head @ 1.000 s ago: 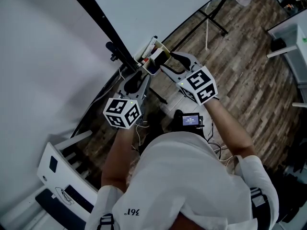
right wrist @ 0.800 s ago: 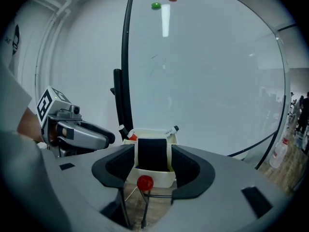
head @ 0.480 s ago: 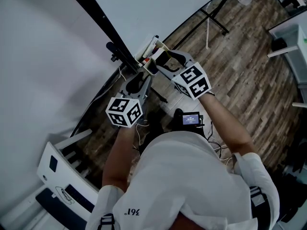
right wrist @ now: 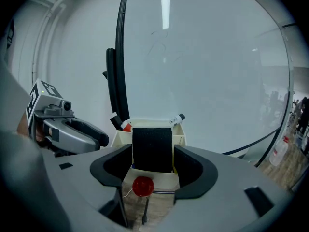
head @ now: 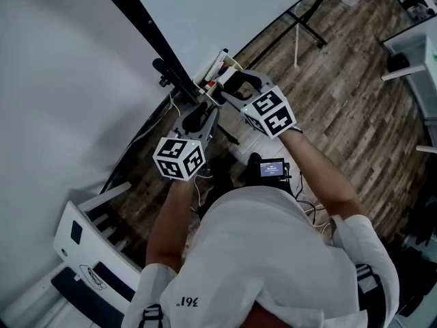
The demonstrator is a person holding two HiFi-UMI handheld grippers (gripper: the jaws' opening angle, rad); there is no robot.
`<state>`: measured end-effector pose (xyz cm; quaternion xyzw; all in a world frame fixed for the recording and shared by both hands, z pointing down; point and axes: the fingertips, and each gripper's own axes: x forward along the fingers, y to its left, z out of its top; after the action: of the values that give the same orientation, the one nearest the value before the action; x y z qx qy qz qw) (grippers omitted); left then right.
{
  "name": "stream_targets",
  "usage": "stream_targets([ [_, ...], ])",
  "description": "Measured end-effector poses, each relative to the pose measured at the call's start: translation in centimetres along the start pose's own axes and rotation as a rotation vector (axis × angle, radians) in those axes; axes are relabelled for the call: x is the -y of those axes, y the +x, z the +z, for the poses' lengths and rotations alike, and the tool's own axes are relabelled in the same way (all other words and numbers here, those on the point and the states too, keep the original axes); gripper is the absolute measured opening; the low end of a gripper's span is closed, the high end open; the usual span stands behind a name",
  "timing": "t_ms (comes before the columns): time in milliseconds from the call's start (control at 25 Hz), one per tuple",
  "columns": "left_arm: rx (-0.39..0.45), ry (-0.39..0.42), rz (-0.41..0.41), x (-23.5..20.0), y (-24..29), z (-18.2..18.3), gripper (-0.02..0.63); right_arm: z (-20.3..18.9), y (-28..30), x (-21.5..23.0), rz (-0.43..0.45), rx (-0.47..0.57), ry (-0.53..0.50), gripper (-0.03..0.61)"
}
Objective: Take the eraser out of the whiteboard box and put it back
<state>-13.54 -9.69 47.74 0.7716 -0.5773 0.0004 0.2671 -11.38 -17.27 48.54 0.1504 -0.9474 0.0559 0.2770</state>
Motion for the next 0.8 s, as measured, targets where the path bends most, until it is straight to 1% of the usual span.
stream_targets([
  [240, -0.004, -0.01, -0.003, -0.13, -0.09, -0.18, 0.118, -0.19, 0.72, -0.15, -0.009, -0.015, 0.001, 0.267],
  [480, -0.005, -0.021, -0.007, -0.21, -0.19, -0.44, 0.118, -0.3, 0.96, 0.14, -0.041, -0.003, 0.002, 0.267],
  [800, -0.006, -0.03, -0.018, 0.13, -0.27, -0.67, 0.118, -0.35, 0.92, 0.12, -0.047, 0.007, 0.011, 0.265],
])
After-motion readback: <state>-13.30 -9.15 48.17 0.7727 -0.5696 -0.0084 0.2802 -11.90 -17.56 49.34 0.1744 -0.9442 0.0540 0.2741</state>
